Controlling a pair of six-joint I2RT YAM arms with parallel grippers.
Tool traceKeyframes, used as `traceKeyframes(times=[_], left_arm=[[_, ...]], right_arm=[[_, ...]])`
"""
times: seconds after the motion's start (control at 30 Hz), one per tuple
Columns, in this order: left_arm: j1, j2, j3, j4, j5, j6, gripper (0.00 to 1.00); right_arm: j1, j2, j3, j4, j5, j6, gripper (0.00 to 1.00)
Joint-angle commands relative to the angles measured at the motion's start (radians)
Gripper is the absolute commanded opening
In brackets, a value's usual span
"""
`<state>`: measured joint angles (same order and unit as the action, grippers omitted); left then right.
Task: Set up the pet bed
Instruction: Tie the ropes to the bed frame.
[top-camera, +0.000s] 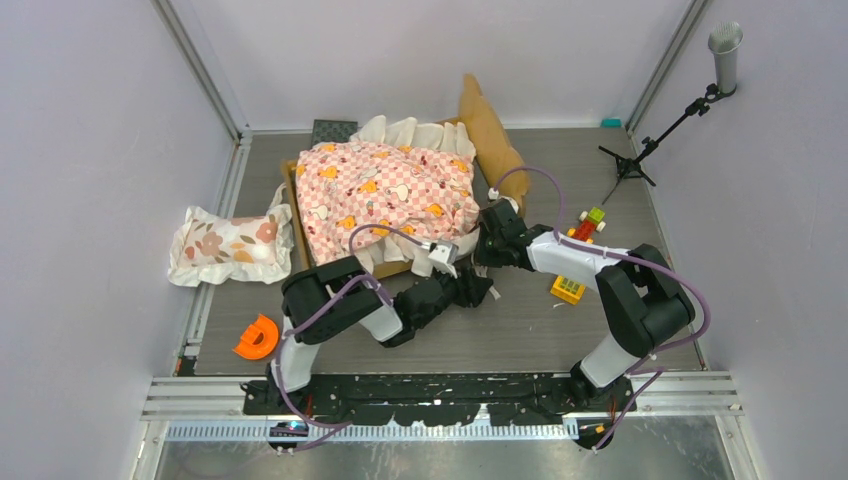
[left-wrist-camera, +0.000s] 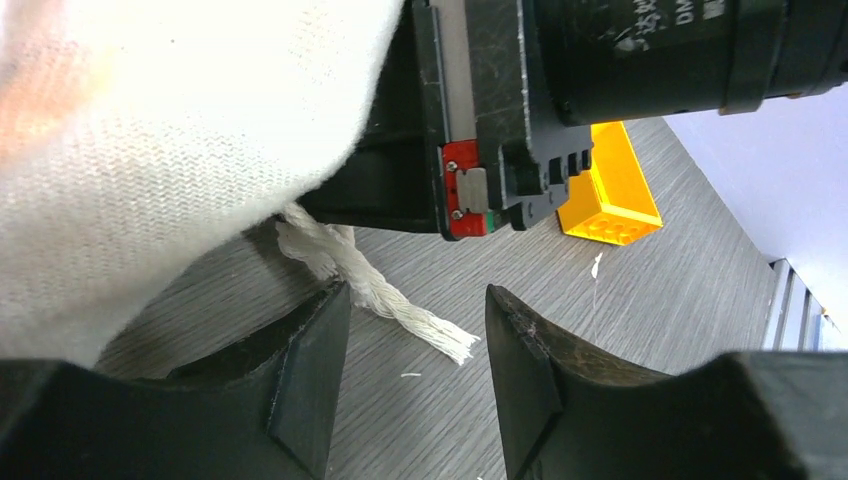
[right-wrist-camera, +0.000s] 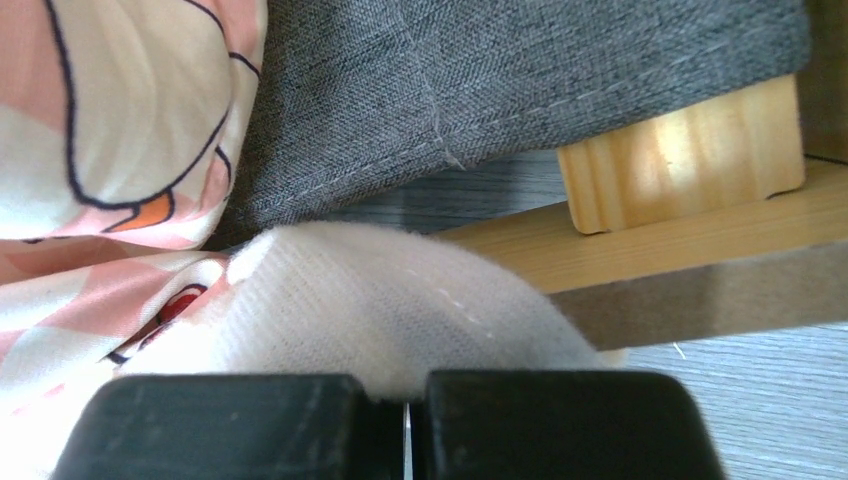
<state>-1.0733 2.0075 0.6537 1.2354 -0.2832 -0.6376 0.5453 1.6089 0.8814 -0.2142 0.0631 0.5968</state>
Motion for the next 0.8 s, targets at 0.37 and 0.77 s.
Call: traceKeyframes(times=[0.37,0.77], left_arm=[[-0.003,0.003,0.058,-0.023,0.080,0.024,0.38],[0.001,-0.147,-0.105,-0.066,0.060,0.010,0.41]], right_arm=[[-0.008,0.032,-0.033,-0.044,-0.080,0.009,0.01],[-0.009,0.018,-0.040,-0.045,-0.066,0.009,0.01]])
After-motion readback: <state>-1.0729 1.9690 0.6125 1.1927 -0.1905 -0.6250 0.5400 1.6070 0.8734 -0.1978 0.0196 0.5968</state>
